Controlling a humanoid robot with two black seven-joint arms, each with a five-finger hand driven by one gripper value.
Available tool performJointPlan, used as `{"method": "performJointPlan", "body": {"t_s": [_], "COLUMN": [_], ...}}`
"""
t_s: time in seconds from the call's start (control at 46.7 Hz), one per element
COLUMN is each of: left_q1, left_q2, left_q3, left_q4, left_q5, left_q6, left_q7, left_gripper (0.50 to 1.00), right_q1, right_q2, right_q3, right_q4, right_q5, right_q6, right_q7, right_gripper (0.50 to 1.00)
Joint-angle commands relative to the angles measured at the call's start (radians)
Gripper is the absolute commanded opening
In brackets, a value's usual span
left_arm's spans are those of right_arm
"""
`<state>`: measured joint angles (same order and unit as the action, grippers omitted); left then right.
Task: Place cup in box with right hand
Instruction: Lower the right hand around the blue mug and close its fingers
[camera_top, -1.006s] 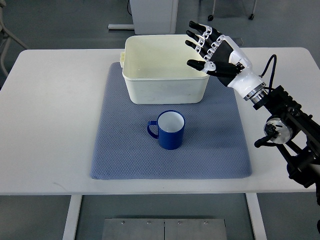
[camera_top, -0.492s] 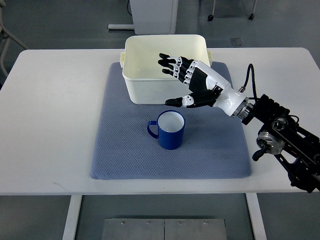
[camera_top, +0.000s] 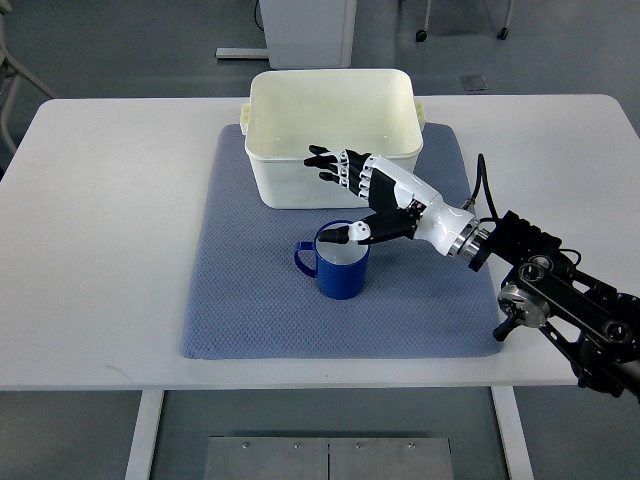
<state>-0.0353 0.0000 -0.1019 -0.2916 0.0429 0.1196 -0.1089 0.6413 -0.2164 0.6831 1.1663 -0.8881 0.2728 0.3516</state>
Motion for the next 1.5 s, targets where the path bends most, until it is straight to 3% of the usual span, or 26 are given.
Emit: {"method": "performJointPlan", "body": {"t_s": [0.0, 0.385, 1.263, 1.477], "left_q1": [0.000, 0.000, 0.000, 0.000], "left_q2": [0.000, 0.000, 0.000, 0.000], "left_q3": [-0.001, 0.001, -0.001, -0.001], "left_q4": [0.000, 0.000, 0.000, 0.000], "left_q5": [0.000, 0.000, 0.000, 0.000], "left_q6": [0.000, 0.000, 0.000, 0.000], "left_q7": [0.000, 0.000, 0.000, 0.000], "left_gripper": [1.000, 1.000, 1.000, 1.000], "right_q1": [0.001, -0.002, -0.005, -0.009], "right_q2": [-0.001, 0.003, 0.019, 0.019], "right_q3": [-0.028, -0.096, -0.151, -0.168], "right_q4": [0.000, -0.040, -0.160, -0.172], "right_q5": [0.000, -0.019, -0.017, -0.017], "right_q6": [0.000, -0.053, -0.058, -0.058], "right_q7": [0.001, 0.047, 0.089, 0.098], "right_gripper": [0.989, 0.989, 0.987, 0.945]}}
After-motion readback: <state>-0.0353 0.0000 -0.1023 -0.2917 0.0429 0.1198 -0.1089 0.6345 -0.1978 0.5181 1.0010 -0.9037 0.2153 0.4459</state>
